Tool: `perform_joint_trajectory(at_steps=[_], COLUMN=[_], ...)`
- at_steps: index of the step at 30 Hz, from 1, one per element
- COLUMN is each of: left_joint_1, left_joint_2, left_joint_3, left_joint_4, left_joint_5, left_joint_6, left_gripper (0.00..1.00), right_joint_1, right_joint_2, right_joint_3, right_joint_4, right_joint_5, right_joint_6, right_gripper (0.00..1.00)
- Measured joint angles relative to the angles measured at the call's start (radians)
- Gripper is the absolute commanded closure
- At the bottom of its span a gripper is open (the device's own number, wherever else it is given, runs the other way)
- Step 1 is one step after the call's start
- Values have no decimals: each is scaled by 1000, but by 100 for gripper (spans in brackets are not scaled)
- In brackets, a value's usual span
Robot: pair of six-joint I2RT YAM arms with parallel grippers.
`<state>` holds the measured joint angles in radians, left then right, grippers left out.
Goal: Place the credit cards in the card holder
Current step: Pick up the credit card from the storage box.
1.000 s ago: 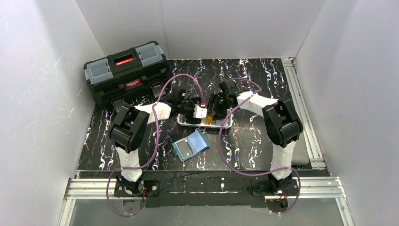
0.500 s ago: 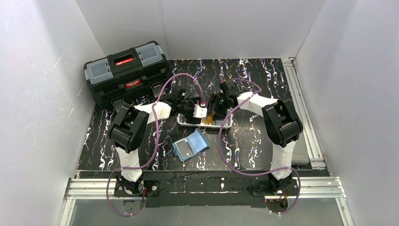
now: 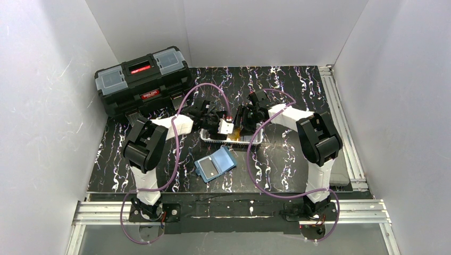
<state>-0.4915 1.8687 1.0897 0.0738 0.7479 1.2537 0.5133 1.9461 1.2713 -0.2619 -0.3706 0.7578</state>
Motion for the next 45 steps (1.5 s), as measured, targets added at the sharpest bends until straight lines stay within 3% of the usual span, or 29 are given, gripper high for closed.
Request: perform_joint_trajectory(at_steps=[45], left_joint_1=[-11], left_joint_2=[21], left_joint_3=[37], left_joint_4=[-43], left_joint_5=[16], left_joint_6=[122], left_gripper=[33], right_joint_1=[-23], right_joint_2=[-1], right_joint_3=[-38], right_joint_4=[56], right_joint_5=[-51], right_joint_6=[29], right_gripper=[36])
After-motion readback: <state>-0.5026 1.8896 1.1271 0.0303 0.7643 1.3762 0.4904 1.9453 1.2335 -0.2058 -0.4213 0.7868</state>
